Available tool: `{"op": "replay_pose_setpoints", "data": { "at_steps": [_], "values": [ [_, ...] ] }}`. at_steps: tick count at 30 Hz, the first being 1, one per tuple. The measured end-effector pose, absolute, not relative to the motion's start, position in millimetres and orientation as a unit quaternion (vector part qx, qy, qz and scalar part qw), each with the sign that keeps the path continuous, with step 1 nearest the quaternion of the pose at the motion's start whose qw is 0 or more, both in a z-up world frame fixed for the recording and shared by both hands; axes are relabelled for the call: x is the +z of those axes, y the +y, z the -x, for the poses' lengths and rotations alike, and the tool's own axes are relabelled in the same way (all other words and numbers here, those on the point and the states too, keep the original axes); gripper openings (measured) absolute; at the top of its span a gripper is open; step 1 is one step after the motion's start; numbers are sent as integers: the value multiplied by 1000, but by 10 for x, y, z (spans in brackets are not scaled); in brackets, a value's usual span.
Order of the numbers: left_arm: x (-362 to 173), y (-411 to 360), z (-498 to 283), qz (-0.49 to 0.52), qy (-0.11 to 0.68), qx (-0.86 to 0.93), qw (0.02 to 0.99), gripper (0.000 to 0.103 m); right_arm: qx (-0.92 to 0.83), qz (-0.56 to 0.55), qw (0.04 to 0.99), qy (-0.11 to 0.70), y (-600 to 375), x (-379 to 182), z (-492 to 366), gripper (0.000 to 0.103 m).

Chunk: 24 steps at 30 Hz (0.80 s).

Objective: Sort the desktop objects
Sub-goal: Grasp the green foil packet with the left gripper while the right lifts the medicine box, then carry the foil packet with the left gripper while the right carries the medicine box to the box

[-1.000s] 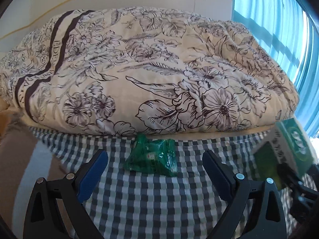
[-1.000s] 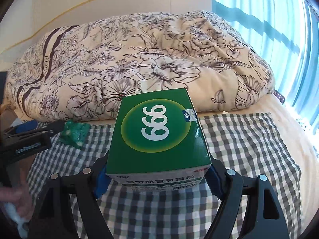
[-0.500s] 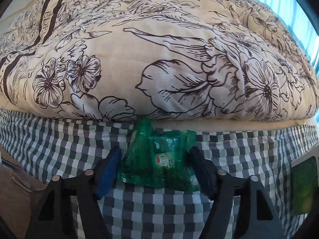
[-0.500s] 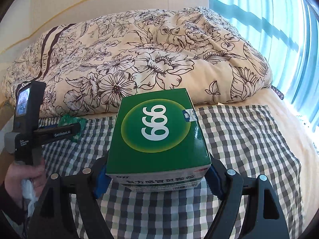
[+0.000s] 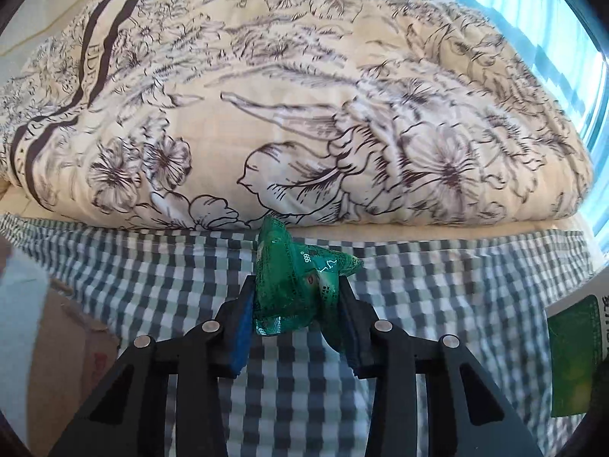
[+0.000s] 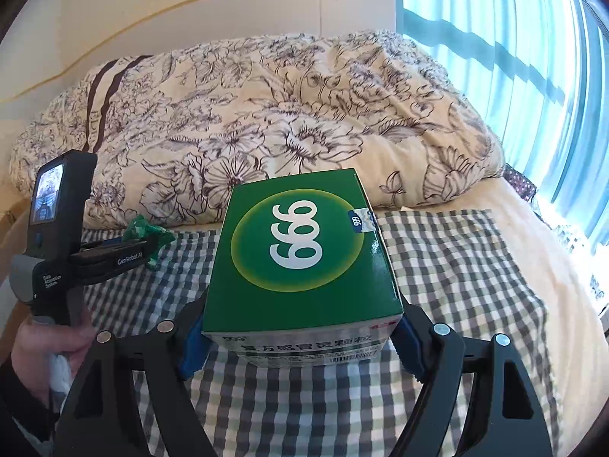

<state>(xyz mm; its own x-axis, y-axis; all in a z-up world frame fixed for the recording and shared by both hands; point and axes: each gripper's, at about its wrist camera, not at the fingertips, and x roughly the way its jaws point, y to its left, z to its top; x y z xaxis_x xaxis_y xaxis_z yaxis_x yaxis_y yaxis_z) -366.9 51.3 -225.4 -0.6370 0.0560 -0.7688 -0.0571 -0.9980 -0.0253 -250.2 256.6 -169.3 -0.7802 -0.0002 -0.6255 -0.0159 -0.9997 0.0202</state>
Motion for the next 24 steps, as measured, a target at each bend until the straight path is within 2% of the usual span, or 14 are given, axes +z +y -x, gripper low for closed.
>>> {"op": "replay_pose_setpoints", "data": {
  "at_steps": [9, 24],
  "values": [
    [-1635, 533, 3065, 396, -11, 918, 39, 39, 949, 315, 12, 20, 2559, -1313, 2019, 78],
    [-217, 317, 1627, 289, -5, 956, 55, 40, 957, 287, -12, 29, 2427, -534, 1065, 79]
  ]
}}
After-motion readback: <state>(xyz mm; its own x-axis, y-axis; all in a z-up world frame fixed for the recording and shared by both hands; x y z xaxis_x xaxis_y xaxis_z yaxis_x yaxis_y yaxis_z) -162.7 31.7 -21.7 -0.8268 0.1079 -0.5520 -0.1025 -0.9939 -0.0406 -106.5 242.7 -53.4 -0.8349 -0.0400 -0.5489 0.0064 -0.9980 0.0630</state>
